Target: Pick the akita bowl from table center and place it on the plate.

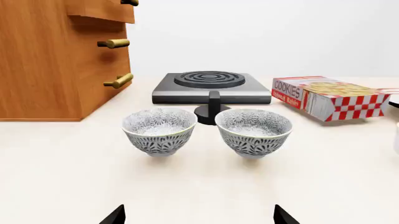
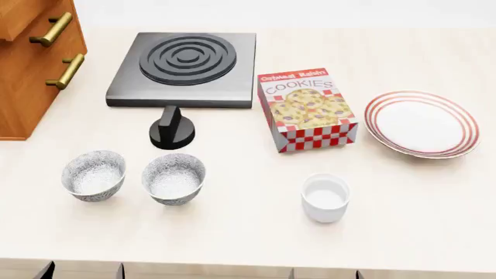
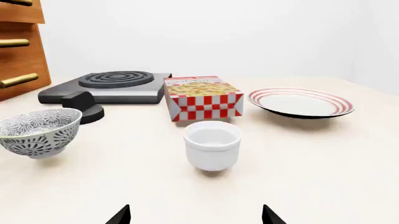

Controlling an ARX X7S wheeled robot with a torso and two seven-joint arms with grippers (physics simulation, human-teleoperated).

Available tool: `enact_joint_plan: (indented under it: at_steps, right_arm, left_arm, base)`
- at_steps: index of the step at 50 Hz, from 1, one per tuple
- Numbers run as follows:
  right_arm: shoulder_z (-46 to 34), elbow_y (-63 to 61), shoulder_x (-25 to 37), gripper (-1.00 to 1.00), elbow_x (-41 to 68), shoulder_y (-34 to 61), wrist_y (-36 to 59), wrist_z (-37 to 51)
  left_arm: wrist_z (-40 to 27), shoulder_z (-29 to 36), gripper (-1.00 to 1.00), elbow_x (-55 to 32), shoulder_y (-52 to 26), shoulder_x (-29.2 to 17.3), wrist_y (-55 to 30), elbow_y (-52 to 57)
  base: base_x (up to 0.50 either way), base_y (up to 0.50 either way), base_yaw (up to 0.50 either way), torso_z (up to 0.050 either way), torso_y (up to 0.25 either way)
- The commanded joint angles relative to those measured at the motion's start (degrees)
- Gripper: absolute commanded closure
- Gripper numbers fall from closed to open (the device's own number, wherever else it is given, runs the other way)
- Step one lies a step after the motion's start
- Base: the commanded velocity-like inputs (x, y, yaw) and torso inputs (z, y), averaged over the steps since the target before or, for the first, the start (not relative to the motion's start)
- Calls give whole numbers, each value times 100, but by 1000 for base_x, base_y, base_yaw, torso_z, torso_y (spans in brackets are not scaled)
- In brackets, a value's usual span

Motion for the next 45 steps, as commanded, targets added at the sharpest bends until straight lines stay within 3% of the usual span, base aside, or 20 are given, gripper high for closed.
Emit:
enact_joint_plan:
  at_steps: [1, 15, 17, 20, 24, 32, 38, 45]
  right_arm:
    - [-46, -76, 56, -100, 231, 17, 119, 177]
    - [-148, -347, 303, -100, 654, 87, 235, 422]
    - [-125, -647, 372, -100, 552, 74, 364, 570]
    - [283, -1282, 503, -100, 946, 68, 686, 672]
    - [876, -1954, 649, -100, 1441, -30, 970, 884]
    - [1685, -2678, 794, -100, 1915, -521, 827, 1086]
    - [1782, -2760, 803, -100, 1994, -585, 729, 1135]
    - [1771, -2821, 816, -100, 2006, -632, 579, 1135]
  left_arm:
    - [-36, 115, -100, -138, 3, -101, -154, 58]
    - [-267, 324, -100, -516, -268, -257, -478, -30]
    - [-325, 294, -100, -605, -328, -301, -783, 453]
    - [-477, 107, -100, -907, -824, -459, -2073, 1588]
    - [-712, -175, -100, -1125, -1479, -480, -2756, 1816]
    - [-649, -425, -100, -1272, -1607, -684, -2434, 1435]
    - [-745, -472, -100, -1310, -1598, -727, -2483, 1572]
    - [-807, -485, -100, -1338, -1618, -722, -2384, 1440]
  base:
    - [0, 0, 0, 0, 0]
    - [0, 0, 0, 0, 0]
    - [0, 0, 0, 0, 0]
    - [0, 0, 0, 0, 0]
    - [0, 0, 0, 0, 0]
    - [115, 0, 0, 0, 0]
    - [500, 0, 0, 0, 0]
    - [51, 0, 0, 0, 0]
